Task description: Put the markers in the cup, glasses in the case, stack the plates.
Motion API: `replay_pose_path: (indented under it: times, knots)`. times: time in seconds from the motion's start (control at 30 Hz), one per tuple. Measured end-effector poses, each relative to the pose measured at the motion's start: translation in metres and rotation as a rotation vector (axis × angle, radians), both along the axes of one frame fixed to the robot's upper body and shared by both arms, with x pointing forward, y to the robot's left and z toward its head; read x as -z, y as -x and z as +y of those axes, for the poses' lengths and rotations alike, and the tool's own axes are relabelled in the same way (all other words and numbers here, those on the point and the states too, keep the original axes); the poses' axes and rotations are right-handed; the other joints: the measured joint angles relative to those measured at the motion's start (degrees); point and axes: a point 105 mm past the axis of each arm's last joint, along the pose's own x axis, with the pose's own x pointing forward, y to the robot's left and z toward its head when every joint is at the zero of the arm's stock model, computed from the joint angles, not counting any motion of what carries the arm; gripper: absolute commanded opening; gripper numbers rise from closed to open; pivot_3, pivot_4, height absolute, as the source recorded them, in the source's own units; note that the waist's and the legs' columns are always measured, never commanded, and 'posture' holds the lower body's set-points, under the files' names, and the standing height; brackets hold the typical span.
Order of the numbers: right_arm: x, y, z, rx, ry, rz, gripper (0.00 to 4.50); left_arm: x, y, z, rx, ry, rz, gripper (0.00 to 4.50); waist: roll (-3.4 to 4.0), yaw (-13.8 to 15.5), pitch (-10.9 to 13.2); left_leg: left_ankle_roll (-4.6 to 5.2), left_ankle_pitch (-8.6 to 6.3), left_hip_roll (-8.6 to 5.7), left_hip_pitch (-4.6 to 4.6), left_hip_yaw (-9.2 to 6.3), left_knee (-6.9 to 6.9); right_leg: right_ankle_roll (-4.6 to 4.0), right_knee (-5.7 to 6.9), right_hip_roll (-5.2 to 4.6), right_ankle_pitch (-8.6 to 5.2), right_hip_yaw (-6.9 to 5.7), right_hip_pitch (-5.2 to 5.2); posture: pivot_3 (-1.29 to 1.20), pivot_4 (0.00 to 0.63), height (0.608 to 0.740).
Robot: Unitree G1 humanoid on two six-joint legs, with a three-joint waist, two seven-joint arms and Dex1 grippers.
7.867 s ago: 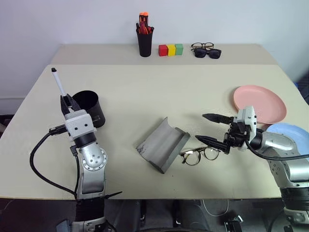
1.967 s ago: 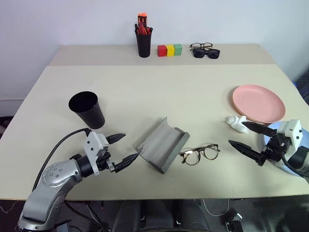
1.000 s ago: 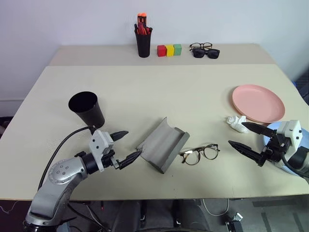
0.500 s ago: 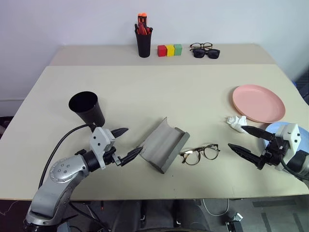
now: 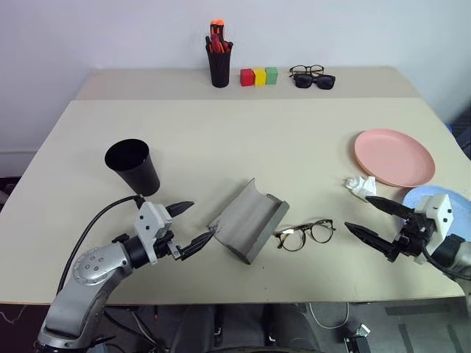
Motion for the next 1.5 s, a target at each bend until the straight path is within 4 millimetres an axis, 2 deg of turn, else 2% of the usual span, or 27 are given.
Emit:
replay_pose_path:
  times: [0.27, 0.43, 0.6, 0.77, 1.17, 1.5]
  knots:
    - [-0.002, -0.004, 0.004, -0.013, 0.000, -0.016, 4.50, 0.006, 0.001, 0.010, -0.024, -0.003, 0.003, 4.46, 0.00, 0.02, 0.00, 0.00, -0.01, 0.00, 0.00, 0.00, 0.00, -0.01, 0.00, -0.02, 0.00, 0.00, -0.01, 0.00, 0.150, 0.740]
    - [0.000, -0.004, 0.006, -0.014, -0.004, -0.012, 4.50, 0.014, 0.011, 0.014, -0.018, -0.003, 0.025, 4.46, 0.00, 0.00, 0.00, 0.00, -0.01, 0.00, 0.00, 0.00, -0.01, -0.02, 0.00, -0.03, -0.01, 0.00, -0.02, 0.00, 0.150, 0.740]
    - [0.002, -0.004, 0.008, -0.007, -0.014, -0.009, 4.50, 0.012, 0.013, 0.024, -0.052, -0.008, 0.004, 4.46, 0.00, 0.01, 0.00, 0.00, -0.02, 0.00, 0.00, 0.01, -0.01, -0.03, -0.02, -0.06, -0.02, 0.00, -0.01, 0.00, 0.150, 0.740]
    - [0.001, -0.004, 0.010, 0.006, -0.017, -0.017, 4.50, 0.013, 0.014, 0.025, -0.056, -0.005, 0.005, 4.46, 0.00, 0.00, 0.00, 0.00, -0.03, 0.00, 0.00, 0.00, -0.02, -0.03, -0.02, -0.05, -0.02, 0.00, -0.02, 0.00, 0.150, 0.740]
    - [-0.006, -0.010, 0.031, -0.030, -0.032, -0.019, 4.50, 0.006, 0.014, 0.025, -0.065, -0.005, 0.000, 4.46, 0.00, -0.04, 0.00, 0.01, -0.03, 0.00, -0.01, 0.01, -0.02, -0.04, -0.03, -0.05, -0.02, 0.01, -0.02, 0.00, 0.150, 0.740]
    - [-0.007, -0.011, 0.033, -0.037, -0.037, -0.006, 4.50, 0.011, 0.022, 0.023, -0.106, 0.001, 0.014, 4.46, 0.00, 0.02, 0.00, 0.02, -0.04, 0.00, -0.01, 0.01, -0.02, -0.04, -0.04, -0.06, -0.02, 0.01, -0.02, 0.00, 0.150, 0.740]
